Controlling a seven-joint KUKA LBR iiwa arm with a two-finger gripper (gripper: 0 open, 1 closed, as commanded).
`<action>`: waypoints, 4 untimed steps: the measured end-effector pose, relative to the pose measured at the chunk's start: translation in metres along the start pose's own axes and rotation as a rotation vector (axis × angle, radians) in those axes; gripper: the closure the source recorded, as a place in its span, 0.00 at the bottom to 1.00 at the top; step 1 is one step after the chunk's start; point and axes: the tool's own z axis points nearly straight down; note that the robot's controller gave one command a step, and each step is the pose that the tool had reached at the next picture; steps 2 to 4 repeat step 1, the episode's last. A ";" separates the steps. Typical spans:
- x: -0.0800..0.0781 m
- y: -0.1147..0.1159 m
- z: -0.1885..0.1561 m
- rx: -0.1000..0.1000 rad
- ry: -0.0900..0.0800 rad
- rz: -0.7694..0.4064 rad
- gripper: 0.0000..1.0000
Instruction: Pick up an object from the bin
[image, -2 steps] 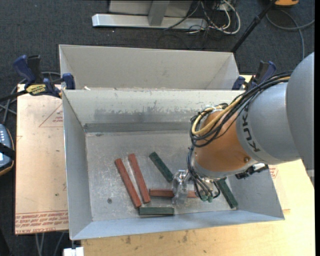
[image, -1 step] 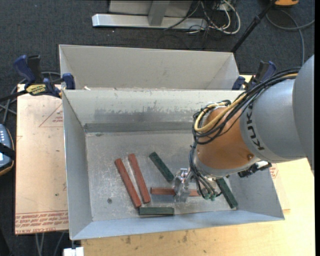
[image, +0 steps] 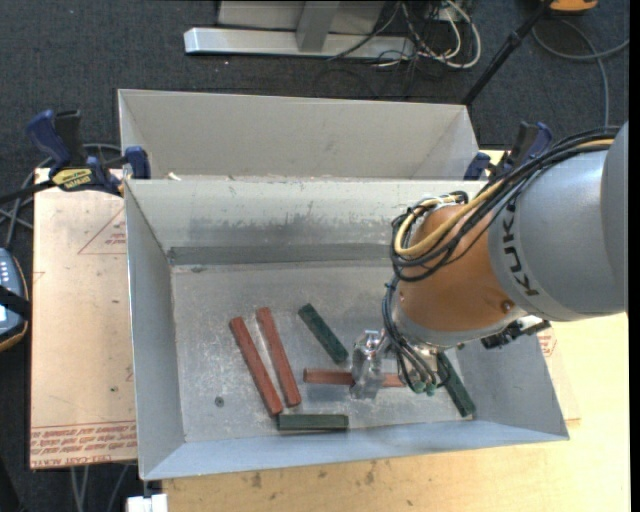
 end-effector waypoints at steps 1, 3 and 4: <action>-0.001 0.000 -0.013 0.000 -0.003 0.000 1.00; -0.001 0.000 -0.013 0.000 -0.003 0.000 1.00; -0.001 0.000 -0.013 0.000 -0.003 0.000 1.00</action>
Offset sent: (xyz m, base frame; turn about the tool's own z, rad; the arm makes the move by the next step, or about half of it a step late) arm 0.0001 0.0000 0.0448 0.0000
